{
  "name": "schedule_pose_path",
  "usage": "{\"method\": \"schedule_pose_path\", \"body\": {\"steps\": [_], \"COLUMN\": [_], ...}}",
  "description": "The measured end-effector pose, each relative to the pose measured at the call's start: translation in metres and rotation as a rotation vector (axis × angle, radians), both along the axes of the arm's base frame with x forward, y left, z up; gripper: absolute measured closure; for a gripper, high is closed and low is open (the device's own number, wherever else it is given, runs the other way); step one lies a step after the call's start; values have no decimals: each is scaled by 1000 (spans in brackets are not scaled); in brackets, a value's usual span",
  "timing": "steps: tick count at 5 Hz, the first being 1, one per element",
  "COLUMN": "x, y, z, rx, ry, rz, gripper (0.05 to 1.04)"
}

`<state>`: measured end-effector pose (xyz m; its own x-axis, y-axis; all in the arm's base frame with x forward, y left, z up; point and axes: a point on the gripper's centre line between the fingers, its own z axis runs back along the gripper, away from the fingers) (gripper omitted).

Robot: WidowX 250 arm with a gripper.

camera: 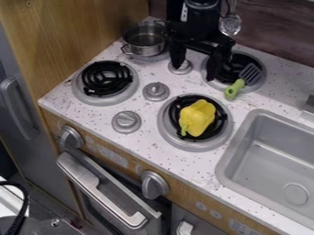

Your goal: Move the green spatula to the bottom left burner

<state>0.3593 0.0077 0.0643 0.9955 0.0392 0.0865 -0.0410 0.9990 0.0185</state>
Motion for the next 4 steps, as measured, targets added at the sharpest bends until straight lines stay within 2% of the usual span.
{"method": "schedule_pose_path", "body": {"steps": [1,2,4], "x": [-4,14,65], "y": [-1,-12,-41], "z": [-14,-29,-58], "rx": [-3,-24,-68], "ry": [43,43,-7], "rz": [0,-45,-185], "gripper": [83,83,83]}}
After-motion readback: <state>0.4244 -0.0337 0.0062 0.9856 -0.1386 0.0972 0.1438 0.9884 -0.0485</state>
